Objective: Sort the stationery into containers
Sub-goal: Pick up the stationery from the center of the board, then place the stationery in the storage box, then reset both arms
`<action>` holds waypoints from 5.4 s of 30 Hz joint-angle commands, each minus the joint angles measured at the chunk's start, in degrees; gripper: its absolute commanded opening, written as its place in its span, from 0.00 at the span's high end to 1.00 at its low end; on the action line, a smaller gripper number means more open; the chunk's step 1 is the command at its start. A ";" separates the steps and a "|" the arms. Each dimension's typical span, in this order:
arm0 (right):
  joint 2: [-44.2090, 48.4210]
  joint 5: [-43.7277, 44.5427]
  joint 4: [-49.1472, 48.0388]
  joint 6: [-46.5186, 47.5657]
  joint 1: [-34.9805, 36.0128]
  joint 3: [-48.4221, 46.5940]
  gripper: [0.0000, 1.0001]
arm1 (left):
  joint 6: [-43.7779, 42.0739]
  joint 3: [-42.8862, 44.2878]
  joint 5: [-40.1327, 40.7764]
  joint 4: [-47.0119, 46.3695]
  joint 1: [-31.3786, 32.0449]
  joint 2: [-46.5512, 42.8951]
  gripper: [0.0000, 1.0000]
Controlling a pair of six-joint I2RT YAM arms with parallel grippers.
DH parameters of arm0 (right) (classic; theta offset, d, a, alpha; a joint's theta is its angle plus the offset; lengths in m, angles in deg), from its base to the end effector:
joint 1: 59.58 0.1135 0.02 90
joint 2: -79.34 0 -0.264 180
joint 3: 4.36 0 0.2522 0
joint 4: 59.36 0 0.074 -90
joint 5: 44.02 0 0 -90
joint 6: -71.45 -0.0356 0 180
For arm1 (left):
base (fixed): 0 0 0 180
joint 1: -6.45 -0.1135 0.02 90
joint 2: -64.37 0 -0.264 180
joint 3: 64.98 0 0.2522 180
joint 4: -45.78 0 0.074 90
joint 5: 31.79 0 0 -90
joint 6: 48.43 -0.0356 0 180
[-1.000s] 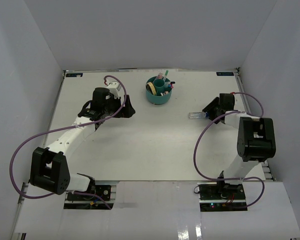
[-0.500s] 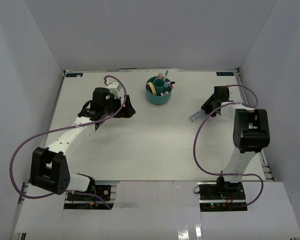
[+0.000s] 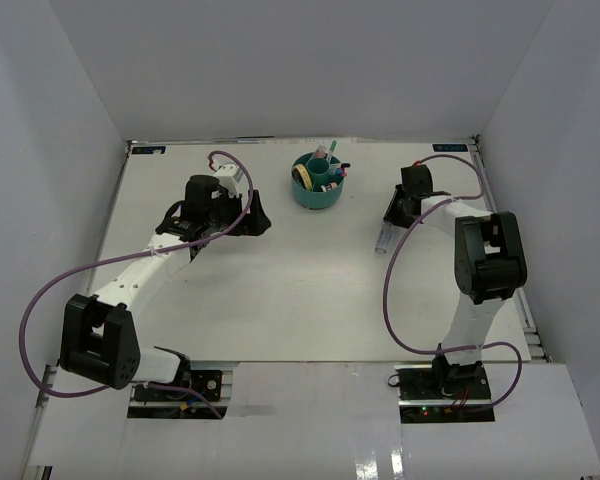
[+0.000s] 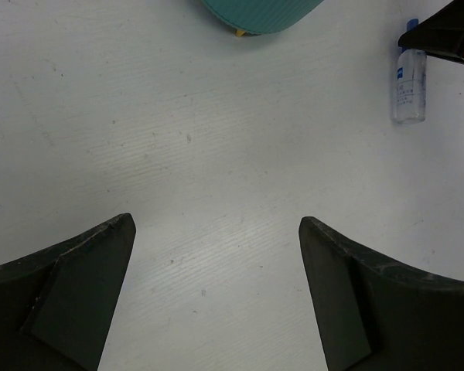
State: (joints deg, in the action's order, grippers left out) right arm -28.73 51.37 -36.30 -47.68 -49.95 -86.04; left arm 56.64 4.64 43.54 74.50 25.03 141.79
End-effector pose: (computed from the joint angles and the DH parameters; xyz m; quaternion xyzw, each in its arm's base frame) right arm 0.3939 0.0634 0.1692 0.1747 0.9207 0.0733 0.3412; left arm 0.2810 -0.1040 0.2724 0.0845 0.8836 -0.2383 0.3942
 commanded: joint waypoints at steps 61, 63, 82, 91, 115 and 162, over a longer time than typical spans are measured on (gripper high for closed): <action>-10.57 -20.77 -83.73 25.96 14.54 -13.37 0.92 | -0.39 -0.83 0.44 -0.90 -0.13 0.62 0.02; -11.72 -20.77 -84.53 25.61 14.63 -13.90 0.92 | -0.48 -0.84 0.53 -0.99 -0.13 0.62 0.02; -19.98 -20.15 -86.55 25.43 14.54 -14.43 0.77 | -0.39 -0.75 -0.26 -0.90 -0.13 1.50 0.02; -18.93 -19.63 -87.26 25.26 14.63 -11.89 0.52 | -0.48 -0.75 -0.35 -0.90 -0.13 1.76 0.02; 45.56 7.96 -39.41 39.14 12.78 24.32 0.21 | -3.03 -1.89 12.65 -2.57 -0.31 -12.29 0.02; 100.86 8.41 -8.60 31.94 15.68 41.46 0.10 | -5.93 -21.05 27.77 -4.50 -1.01 -49.13 0.02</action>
State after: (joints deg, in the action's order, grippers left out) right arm 72.16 61.01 -41.50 -16.62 -34.63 -45.25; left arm 50.59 -16.04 71.14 70.02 24.27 93.34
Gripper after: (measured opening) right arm 0.900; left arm 0.979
